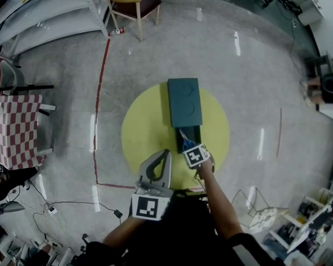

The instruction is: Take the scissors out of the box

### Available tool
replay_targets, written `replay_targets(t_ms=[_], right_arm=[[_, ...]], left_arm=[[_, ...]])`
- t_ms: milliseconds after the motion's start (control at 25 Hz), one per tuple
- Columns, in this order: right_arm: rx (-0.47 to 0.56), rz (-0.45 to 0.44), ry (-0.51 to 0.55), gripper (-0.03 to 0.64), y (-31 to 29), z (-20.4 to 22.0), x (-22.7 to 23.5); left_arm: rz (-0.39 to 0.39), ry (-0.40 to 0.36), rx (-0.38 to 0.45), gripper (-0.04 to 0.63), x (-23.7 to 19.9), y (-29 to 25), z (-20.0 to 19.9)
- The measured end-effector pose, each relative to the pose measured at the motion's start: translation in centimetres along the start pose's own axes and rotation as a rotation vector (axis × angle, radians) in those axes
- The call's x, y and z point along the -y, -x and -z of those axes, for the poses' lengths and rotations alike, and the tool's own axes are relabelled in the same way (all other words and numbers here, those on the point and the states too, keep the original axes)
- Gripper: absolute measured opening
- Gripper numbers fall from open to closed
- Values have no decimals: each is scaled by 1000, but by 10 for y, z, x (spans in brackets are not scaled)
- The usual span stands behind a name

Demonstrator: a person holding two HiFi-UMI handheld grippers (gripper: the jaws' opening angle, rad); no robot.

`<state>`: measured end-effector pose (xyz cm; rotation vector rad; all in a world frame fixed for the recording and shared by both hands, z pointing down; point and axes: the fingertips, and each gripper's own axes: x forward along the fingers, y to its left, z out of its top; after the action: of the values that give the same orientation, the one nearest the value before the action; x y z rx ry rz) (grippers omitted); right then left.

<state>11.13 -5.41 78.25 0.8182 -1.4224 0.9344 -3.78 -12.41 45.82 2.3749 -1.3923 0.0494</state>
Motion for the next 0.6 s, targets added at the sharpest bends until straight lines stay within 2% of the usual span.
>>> replay_targets(t_ms=[280,600], right_arm=[[7,3,-2,74,7,13,-3],[71,-23,-15,74,14,21,-8]], left_arm=[[2,-5,29,0,9,9,-4],[15,-17,24,0,20,17,-2]])
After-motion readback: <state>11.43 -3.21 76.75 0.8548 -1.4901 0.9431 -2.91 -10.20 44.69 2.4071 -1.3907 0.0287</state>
